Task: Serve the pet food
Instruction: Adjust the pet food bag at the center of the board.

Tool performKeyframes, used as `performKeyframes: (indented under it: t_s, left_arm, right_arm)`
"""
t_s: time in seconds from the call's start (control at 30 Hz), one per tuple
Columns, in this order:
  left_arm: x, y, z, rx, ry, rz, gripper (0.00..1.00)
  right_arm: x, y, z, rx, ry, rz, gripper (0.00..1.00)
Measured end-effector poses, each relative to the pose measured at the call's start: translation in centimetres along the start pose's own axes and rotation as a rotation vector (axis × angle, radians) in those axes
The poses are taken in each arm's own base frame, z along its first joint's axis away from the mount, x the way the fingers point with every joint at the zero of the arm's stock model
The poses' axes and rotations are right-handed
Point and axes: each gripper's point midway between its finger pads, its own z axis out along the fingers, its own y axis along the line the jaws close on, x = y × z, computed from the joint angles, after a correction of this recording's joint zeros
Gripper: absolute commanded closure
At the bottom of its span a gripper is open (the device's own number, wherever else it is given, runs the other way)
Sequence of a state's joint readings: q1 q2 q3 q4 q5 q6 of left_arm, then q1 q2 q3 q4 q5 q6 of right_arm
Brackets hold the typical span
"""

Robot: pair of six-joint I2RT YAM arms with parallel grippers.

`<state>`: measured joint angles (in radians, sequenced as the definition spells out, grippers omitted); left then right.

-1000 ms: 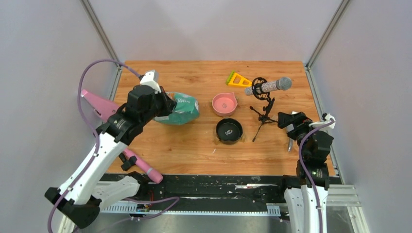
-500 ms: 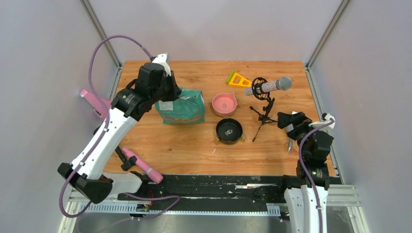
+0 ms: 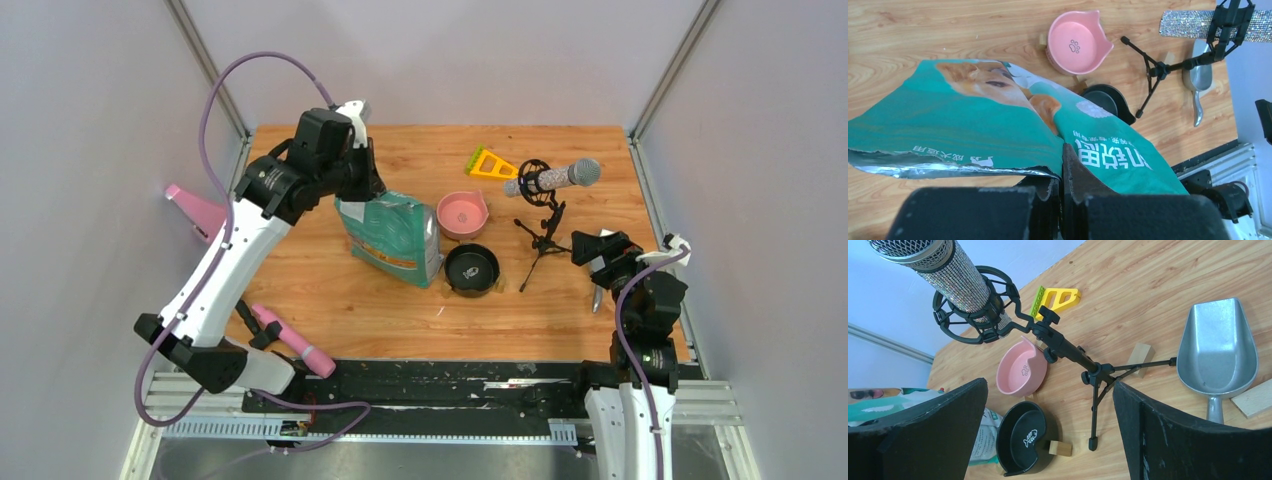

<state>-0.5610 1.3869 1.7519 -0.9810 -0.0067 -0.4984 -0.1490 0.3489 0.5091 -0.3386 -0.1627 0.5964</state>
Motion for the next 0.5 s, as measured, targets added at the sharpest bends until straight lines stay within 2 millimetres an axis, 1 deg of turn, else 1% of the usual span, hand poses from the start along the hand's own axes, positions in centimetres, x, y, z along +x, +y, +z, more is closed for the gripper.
performKeyframes:
  t_s: [0.2,0.37,0.43,0.47,0.5]
  left_arm:
    - [-0.7,-0.2,0.7,-0.022,0.053,0.039,1.00]
    - [-1.7,-0.7,2.2,-0.023,0.074,0.082,1.00]
    - [-1.8,-0.6,2.3,-0.025,0.075,0.093,0.84]
    - [-1.8,-0.6,2.3,-0.028,0.076,0.096,0.64]
    - [-1.9,-0.5,2.4,-0.032,0.069,0.097,0.54]
  right_arm:
    - [0.2,0.3,-0.1,-0.019,0.014,-0.003,0.00]
    - [0.3,0.6,-0.2,-0.033,0.024,-0.007,0.00]
    - [0.1,0.8,-0.3,-0.035,0.020,-0.009,0.00]
    - [0.0,0.9,-0.4,-0.035,0.019,-0.009,0.00]
    - [-0.2,1.0,-0.5,-0.036,0.015,-0.010,0.00]
